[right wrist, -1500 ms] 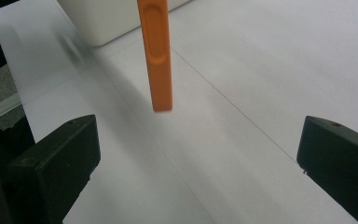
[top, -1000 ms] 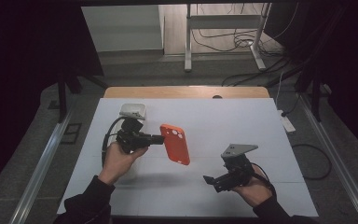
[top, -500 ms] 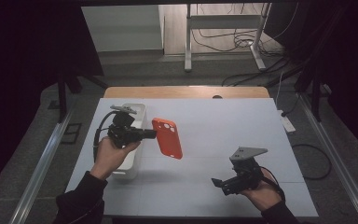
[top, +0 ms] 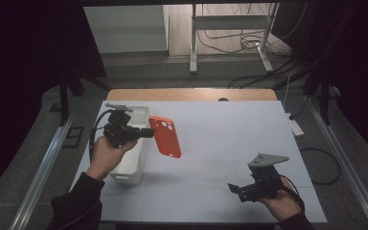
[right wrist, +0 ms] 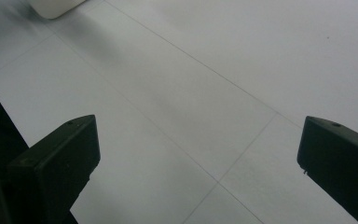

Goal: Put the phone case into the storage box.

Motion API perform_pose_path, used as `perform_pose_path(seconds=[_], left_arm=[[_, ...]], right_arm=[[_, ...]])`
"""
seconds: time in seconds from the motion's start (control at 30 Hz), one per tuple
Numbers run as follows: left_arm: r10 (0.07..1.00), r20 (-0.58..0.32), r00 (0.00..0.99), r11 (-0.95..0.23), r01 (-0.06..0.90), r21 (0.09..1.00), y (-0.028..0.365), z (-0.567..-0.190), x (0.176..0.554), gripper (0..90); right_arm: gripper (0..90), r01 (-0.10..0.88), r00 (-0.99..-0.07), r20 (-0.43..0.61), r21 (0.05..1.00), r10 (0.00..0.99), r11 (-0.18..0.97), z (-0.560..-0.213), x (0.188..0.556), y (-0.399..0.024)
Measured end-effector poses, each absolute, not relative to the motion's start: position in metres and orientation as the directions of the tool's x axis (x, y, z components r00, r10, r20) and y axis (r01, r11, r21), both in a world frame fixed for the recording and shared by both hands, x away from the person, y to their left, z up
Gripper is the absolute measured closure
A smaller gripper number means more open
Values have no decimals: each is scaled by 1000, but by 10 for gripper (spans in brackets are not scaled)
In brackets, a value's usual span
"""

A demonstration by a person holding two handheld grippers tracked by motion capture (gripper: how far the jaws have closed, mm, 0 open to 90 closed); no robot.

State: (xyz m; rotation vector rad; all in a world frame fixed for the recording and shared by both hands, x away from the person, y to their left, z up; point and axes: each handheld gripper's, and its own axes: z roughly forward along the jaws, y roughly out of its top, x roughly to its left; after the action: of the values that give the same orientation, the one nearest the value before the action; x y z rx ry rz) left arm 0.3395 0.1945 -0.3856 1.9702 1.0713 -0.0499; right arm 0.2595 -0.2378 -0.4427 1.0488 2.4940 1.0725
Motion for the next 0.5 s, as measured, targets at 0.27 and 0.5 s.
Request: perform_pose_path(seconds=[0.27, 0.5], left_arm=[[673, -403, 620, -249, 704, 665, 202, -381, 342, 891], [682, -407, 608, -235, 708, 666, 210, -377, 344, 891]], right_arm=[[0, 527, -700, 77, 727, 710, 441, -441, 254, -252], [0, 537, -682, 77, 727, 727, 427, -441, 251, -262]])
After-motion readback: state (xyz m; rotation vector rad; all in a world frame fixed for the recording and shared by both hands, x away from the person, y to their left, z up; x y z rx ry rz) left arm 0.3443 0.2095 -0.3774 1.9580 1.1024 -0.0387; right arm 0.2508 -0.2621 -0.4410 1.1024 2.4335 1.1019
